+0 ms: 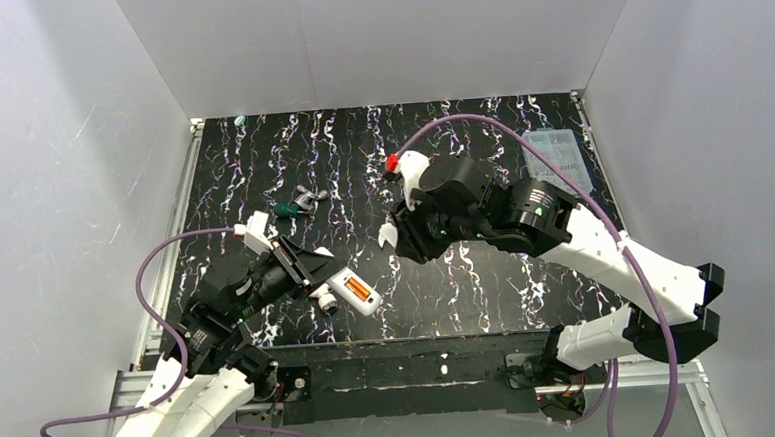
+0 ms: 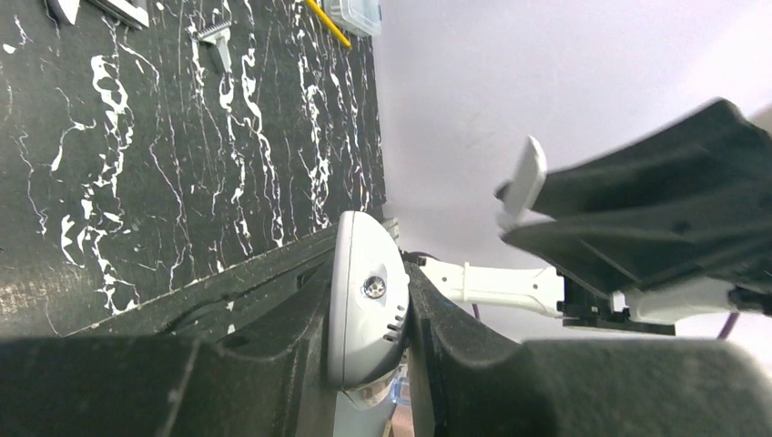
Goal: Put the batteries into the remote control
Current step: Pick up the battery cover at the center of the board, then load the battery cover into the remote control.
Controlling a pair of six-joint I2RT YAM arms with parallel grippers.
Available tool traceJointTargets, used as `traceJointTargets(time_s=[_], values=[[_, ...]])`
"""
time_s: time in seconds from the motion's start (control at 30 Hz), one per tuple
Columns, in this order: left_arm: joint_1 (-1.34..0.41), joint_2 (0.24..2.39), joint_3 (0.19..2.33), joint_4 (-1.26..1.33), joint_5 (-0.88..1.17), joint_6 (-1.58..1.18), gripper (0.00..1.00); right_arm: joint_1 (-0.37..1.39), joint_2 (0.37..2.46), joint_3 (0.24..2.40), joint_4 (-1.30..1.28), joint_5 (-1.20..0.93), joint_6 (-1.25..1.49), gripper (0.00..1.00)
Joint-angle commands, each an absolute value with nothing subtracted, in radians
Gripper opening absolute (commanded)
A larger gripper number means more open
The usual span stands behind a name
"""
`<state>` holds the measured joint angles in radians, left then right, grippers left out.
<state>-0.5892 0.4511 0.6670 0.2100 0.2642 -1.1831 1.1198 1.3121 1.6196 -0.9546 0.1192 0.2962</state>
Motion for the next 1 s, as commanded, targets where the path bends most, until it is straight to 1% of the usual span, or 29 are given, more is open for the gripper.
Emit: traceJointTargets(time_s=[0.0,0.37,0.47,0.67,0.97], values=[[-0.592,0.434,0.637,0.32,0.214,-1.201,0.0,1.18,1.377,1.751,-1.053,0.072,0.3,0.27],[-0.592,0.436,0.604,0.346,0.176,-1.219,0.0,1.247,1.52,1.856,-1.119,0.082,0.312,0.3],[-0.592,0.434,0.606,0.339,0.172,-1.216,0.0,1.26,1.541,1.875,-1.135,0.075,0.313,0.32],[-0.592,0.434,0.598,0.34,0.173,-1.222,0.0,1.274,1.579,1.904,-1.156,0.049,0.312,0.32],[-0.592,0.449,0.607,0.349,0.175,-1.226,0.0,1.29,1.615,1.905,-1.155,0.062,0.316,0.35]])
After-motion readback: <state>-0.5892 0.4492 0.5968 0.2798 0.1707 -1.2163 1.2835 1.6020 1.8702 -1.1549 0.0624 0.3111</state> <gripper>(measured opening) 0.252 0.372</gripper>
